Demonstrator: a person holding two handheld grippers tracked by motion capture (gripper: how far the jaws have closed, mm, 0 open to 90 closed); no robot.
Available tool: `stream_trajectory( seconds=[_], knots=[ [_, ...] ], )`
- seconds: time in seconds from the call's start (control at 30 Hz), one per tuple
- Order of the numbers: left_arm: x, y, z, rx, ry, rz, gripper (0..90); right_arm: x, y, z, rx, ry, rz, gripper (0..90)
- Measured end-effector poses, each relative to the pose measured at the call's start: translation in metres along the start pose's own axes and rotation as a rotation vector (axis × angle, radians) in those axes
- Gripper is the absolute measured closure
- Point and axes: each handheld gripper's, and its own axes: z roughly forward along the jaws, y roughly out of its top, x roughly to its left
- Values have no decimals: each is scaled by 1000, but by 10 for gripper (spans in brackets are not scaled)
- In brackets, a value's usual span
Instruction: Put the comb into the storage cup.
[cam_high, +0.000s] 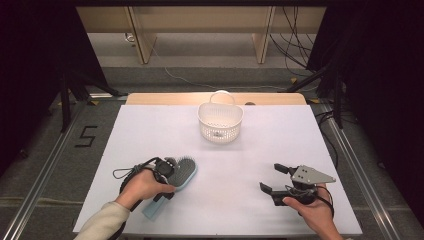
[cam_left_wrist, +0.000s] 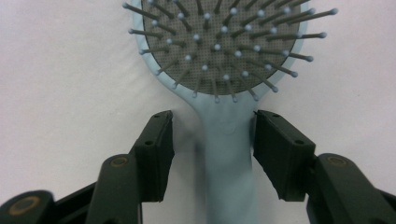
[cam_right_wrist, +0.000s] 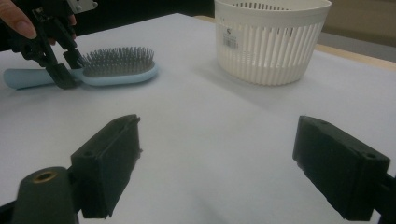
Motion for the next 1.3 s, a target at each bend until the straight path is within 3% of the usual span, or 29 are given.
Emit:
stream_trajectory(
  seconds=[0.73, 1.3],
  knots=[
    [-2, 5, -1, 22, -3, -34, 663, 1, 0, 0, -5, 1, -1, 156],
    [-4, 4, -1, 17, 9, -49, 682, 1, 0, 0, -4, 2, -1, 156]
  ],
)
